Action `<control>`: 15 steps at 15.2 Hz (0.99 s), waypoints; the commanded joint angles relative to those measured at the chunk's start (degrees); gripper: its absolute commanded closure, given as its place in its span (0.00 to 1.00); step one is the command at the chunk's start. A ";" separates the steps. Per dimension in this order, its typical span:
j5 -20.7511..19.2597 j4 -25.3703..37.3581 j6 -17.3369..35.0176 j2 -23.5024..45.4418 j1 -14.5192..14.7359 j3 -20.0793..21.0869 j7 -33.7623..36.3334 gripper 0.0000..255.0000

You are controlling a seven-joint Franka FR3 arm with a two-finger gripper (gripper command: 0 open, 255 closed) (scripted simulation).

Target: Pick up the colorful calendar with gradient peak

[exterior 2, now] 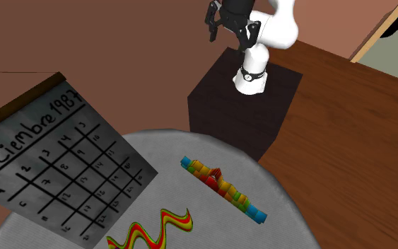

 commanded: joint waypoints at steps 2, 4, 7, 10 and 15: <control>0.77 -0.80 1.03 0.23 -0.37 1.78 3.75 0.00; 2.30 -1.93 3.16 1.24 -1.24 5.46 11.18 0.00; 4.19 -2.41 6.41 4.07 -2.62 10.93 22.37 0.00; 5.35 -1.44 9.56 8.36 -4.40 16.36 33.60 0.00; 4.63 3.19 13.94 18.22 -8.48 25.10 52.70 0.00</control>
